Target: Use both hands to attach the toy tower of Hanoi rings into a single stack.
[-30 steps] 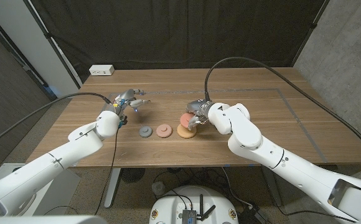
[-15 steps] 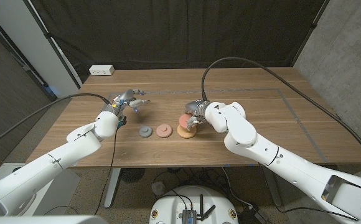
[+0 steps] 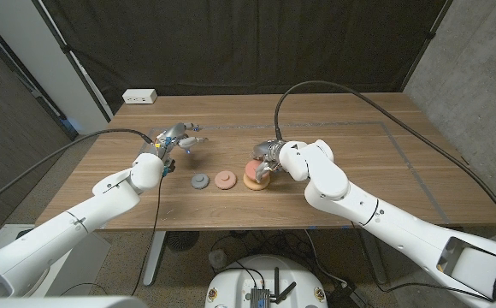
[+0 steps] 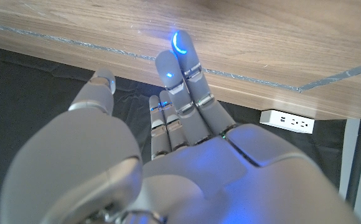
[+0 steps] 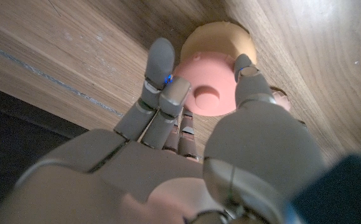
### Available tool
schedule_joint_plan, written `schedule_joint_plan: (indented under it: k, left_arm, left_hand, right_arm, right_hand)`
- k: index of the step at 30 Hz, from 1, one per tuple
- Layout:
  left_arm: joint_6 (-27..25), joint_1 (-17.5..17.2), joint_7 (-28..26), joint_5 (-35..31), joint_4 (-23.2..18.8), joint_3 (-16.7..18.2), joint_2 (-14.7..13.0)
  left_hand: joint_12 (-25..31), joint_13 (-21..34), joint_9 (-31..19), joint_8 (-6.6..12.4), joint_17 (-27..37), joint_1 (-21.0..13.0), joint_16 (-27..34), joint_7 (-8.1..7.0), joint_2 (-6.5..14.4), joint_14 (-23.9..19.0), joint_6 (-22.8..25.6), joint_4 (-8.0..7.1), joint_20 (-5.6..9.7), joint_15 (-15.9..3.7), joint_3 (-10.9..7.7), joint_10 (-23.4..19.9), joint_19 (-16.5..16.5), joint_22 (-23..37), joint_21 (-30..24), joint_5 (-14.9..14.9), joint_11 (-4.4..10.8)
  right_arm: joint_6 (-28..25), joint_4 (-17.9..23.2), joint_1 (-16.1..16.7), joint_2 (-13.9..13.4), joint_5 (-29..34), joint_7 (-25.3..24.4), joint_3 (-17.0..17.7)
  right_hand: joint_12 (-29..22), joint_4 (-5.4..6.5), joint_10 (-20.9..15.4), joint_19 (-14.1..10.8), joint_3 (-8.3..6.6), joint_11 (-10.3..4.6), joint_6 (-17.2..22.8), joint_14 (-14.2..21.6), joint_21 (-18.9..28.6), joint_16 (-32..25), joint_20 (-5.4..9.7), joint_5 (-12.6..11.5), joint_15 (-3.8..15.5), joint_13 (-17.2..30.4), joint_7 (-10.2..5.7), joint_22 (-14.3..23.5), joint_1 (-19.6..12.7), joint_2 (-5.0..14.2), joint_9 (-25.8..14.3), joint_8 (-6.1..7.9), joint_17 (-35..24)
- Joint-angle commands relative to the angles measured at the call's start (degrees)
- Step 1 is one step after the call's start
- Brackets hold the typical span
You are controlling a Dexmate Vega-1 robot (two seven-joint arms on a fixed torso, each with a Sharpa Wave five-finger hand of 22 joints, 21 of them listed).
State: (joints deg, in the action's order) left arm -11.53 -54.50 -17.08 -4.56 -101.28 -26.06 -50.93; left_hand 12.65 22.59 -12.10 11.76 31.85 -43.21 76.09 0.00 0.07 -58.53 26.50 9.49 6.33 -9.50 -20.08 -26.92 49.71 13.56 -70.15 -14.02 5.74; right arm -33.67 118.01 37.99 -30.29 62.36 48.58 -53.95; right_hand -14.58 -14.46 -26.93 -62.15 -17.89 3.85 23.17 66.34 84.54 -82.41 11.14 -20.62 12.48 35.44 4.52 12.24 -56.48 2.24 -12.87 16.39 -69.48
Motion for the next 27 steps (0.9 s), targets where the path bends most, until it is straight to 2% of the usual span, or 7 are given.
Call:
schedule_joint_plan:
  k: [1, 27]
  left_arm:
    - [0.5, -0.2, 0.2, -0.1, 0.1, 0.1, 0.1]
    - [0.2, -0.5, 0.2, 0.4, -0.1, 0.4, 0.2]
  left_hand:
    - [-0.2, 0.0, -0.2, 0.02, 0.0, 0.3, 0.3, -0.11, 0.0, 0.3, 0.2, -0.29, 5.14, -2.97, 0.06, 0.1, -0.4, -0.1, -0.3, 0.0, -0.18]
    - [-0.3, -0.2, -0.2, -0.01, -0.2, 0.4, 0.4, -0.17, 0.3, 0.5, 0.3, -0.27, 5.08, -2.98, -0.15, -0.2, -0.6, -0.7, -0.8, -0.1, -0.07]
  right_arm:
    - [-0.6, -1.6, -0.9, 0.5, -1.6, -0.9, -1.1]
    - [-1.4, -2.4, -3.2, -0.8, -4.2, -0.5, -3.1]
  right_hand:
    - [-0.2, 5.26, -11.9, 0.1, -5.67, -11.61, 10.9, -0.2, 0.0, 0.2, 1.58, -0.2, 0.13, 1.0, -9.08, 0.2, -0.3, 2.45, -0.5, 0.14, -0.1]
    - [0.2, 5.19, -12.2, 0.3, -6.49, -11.58, 11.2, -0.3, -0.1, 0.4, 1.58, -0.3, 0.13, 1.4, -9.25, -0.1, 0.0, 2.19, -0.6, -0.19, -0.2]
